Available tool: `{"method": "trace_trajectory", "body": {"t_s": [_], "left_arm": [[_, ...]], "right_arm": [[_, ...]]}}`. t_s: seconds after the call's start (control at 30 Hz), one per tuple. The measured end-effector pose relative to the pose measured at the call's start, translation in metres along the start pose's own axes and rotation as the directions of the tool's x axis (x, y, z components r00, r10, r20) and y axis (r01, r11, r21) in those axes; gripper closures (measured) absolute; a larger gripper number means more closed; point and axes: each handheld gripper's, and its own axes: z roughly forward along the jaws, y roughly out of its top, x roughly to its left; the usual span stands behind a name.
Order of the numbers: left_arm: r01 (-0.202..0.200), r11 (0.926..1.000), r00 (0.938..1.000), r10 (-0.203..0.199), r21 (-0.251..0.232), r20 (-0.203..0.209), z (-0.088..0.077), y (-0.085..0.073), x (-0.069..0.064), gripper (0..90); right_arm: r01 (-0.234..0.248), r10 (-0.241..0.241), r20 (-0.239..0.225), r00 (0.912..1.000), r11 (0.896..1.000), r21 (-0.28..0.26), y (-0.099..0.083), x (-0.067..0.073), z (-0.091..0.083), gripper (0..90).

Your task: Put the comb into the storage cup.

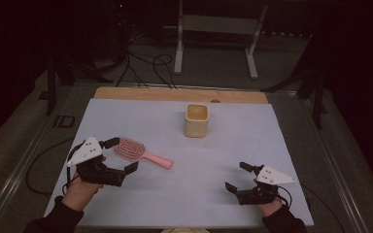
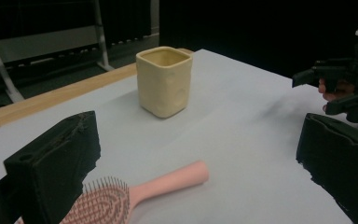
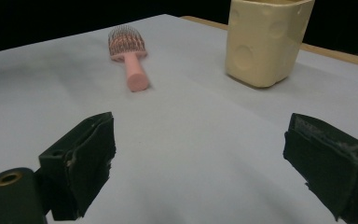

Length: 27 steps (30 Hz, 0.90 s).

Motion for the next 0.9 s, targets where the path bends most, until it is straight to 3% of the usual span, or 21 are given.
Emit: {"method": "trace_trajectory", "body": {"t_s": [0.3,0.57,0.9], "left_arm": [[0.003,0.9993,1.0,-0.003,0.037,-0.009,0.016,0.008,0.003,0.2],[-0.011,0.9984,0.9999,0.011,0.055,0.006,0.033,0.013,0.0,0.2],[0.018,0.9919,0.9991,-0.022,0.126,0.035,0.059,0.017,-0.004,0.3]], "right_arm": [[-0.009,0.009,-0.001,1.0,1.0,-0.005,0.0,-0.001,0.0,8.8],[-0.012,0.012,-0.002,0.9999,1.0,0.0,0.0,-0.001,0.0,8.8],[-0.019,0.019,-0.008,0.9998,1.0,-0.007,0.0,-0.001,0.0,8.8]]}}
